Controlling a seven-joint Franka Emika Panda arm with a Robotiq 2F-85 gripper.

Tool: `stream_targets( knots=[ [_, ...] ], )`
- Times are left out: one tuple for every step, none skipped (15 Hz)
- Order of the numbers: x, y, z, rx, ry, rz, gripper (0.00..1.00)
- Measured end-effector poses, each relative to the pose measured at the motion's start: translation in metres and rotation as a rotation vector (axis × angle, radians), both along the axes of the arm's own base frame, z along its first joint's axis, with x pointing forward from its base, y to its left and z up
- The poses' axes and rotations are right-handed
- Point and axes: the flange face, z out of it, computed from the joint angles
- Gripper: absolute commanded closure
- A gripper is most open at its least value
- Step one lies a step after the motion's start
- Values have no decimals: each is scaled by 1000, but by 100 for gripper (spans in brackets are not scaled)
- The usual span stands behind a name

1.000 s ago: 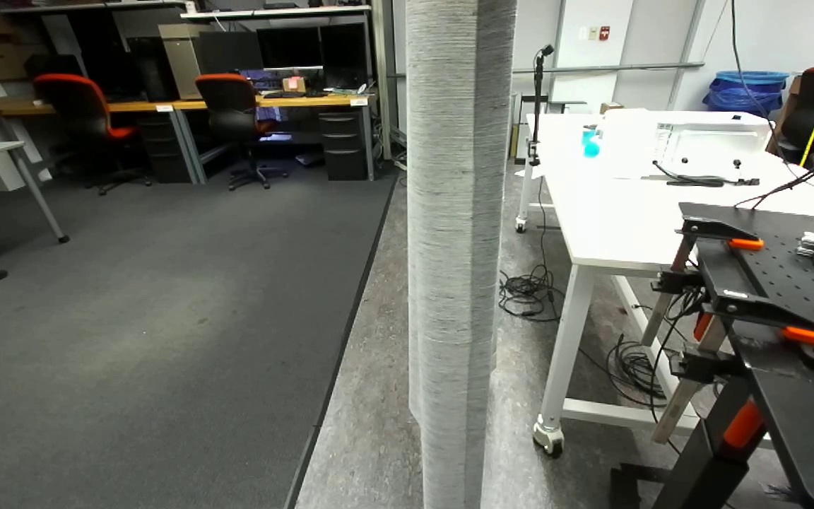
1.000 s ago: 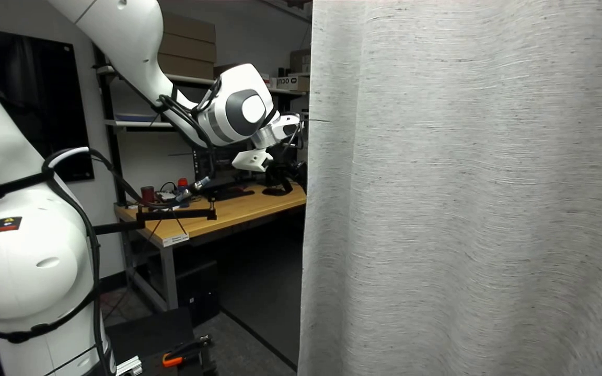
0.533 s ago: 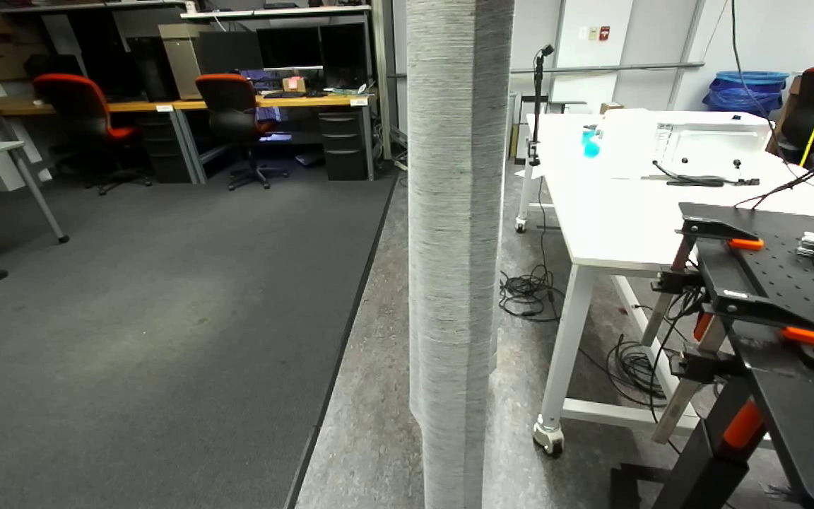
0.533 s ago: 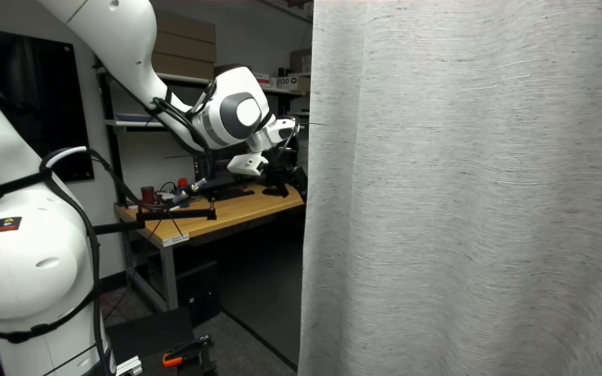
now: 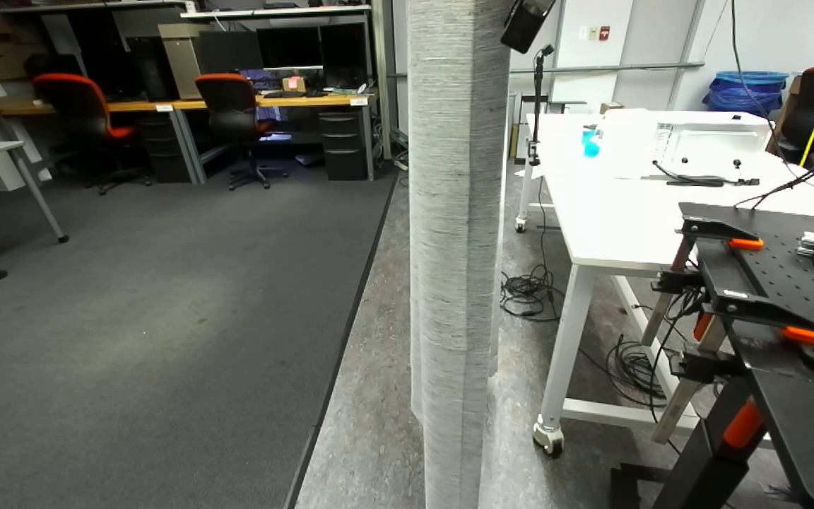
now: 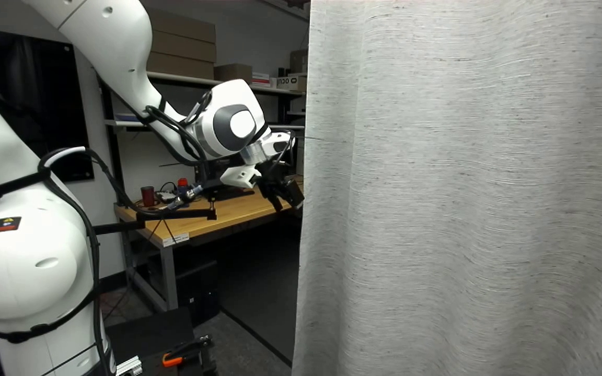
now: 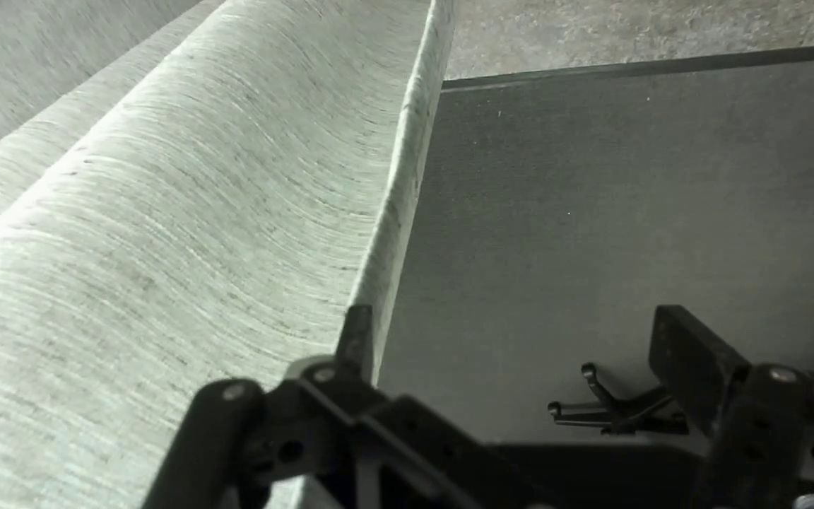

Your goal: Slide the curtain to the left

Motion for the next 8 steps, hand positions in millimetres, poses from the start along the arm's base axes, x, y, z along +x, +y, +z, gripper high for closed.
stream_targets(
  knots=[
    [-3,-1,-1,-3,1,0,0],
    [-5,-2,-2,-6,0,0,0],
    [-8,-3,-2,-8,-2,1,0],
    [-10,-3,-1,-9,-6,0,0],
    [-13,-4,-1,-11,-9,0,0],
    [-15,-6,-1,-15,-7,-1,0],
    [-17,-7,-3,-18,-5,-3,0],
    [-19,-9,-5,-21,-3,-4,0]
  ],
)
